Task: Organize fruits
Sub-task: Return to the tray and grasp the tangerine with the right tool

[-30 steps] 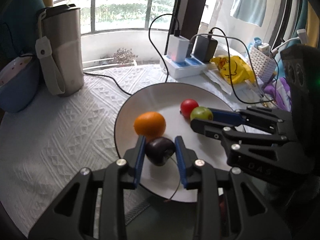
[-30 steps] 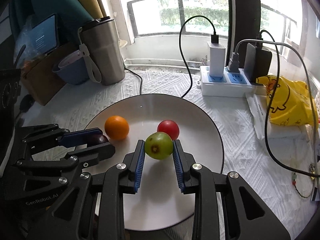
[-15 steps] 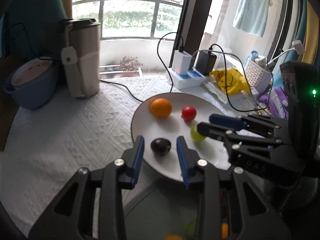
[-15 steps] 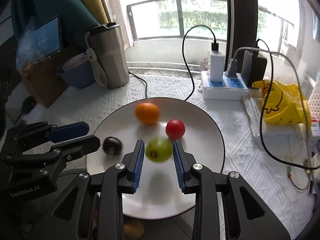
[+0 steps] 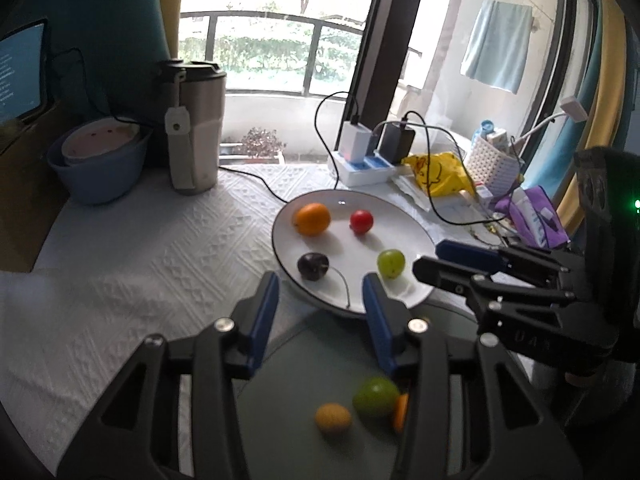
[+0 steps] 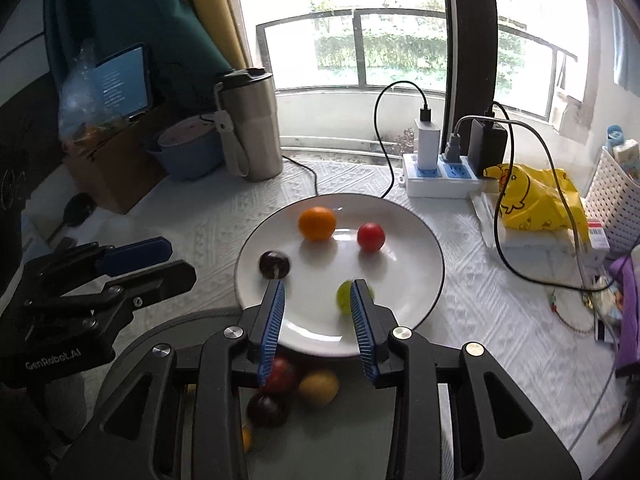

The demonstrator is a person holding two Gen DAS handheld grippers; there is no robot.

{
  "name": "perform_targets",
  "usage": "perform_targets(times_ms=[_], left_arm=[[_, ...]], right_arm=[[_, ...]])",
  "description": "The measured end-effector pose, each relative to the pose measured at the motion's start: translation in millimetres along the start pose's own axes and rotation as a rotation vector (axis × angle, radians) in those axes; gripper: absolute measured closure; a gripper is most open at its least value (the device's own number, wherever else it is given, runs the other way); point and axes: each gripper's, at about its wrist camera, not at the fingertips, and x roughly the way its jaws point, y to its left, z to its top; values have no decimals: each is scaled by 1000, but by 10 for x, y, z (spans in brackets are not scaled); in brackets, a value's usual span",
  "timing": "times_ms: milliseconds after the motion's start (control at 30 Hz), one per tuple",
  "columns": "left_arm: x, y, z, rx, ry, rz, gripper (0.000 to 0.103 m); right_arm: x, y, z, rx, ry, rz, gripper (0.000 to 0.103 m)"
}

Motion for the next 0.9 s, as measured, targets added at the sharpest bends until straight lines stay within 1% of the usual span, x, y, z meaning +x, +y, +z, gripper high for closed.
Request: perform_targets(times_ms=[233, 467, 900], left_arm=[[-216, -4, -161, -14, -15, -10, 58], [-392, -8, -351, -13, -22, -13, 58], [-483, 47, -678, -22, -2, -7, 58]], right_arm=[[-185, 149, -138, -6, -10, -3, 67], [-310, 291, -313, -16, 6, 2, 67], [-289, 466, -612, -15, 51, 18, 67]])
